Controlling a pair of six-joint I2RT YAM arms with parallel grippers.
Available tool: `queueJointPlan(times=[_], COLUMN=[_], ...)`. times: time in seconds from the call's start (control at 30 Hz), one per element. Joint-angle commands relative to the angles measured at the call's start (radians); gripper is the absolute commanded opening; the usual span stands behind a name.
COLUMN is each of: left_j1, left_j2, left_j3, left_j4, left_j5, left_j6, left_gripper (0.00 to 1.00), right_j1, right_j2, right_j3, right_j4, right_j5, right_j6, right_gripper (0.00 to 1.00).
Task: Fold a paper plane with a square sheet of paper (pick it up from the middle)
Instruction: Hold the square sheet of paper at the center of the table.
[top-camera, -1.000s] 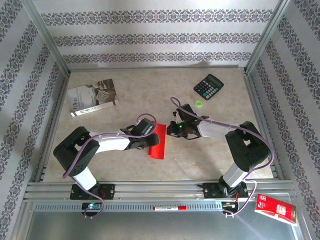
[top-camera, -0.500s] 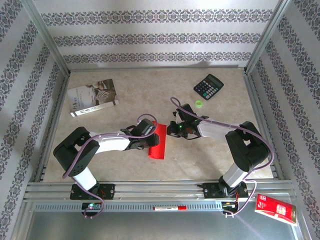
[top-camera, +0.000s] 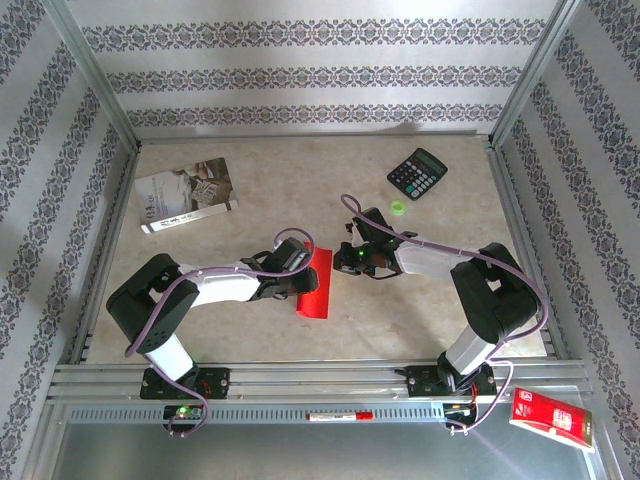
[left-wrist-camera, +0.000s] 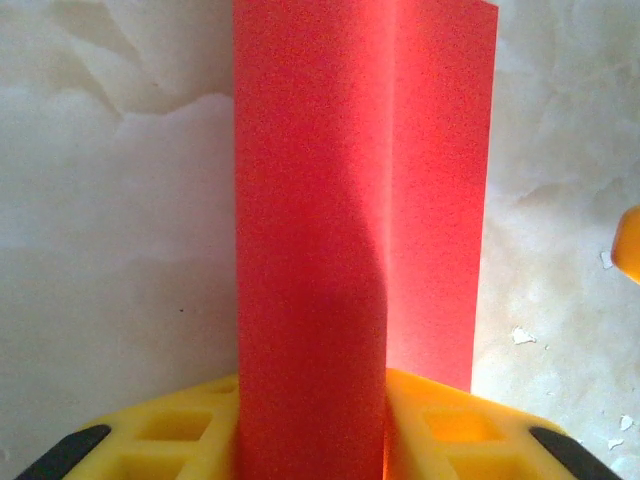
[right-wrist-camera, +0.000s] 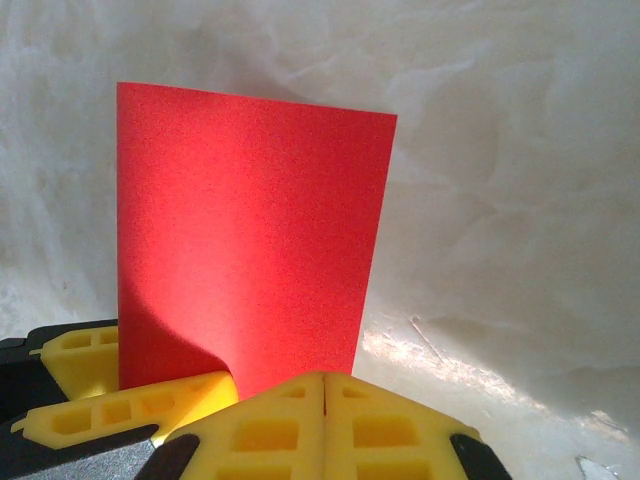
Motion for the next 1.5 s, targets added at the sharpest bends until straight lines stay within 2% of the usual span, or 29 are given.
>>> queueJointPlan(times=[0.0,0.53,1.47], left_j1=[0.003,0.003,-0.005], left_j2=[0.067,0.073,0.099], left_j3=[-0.076,-0.078,-0.085], left_j4=[-0.255,-0.246,-0.226], left_j5=[-0.098,-0.103,-0.091], left_j6=[0.019,-0.004,-0.016], left_gripper=[0.33,0.3,0.34], right_j1=[-0.016,-0.037,-0.039], right_j2=[-0.019,-0.03,-0.028], right_j3=[-0.005,-0.003,-0.002], right_j4=[-0.015,-0.027,-0.027], right_j5=[0.002,0.007,0.003], right_j6=[-0.023,-0.032,-0.029], right_gripper=[0.0,0.0,0.0])
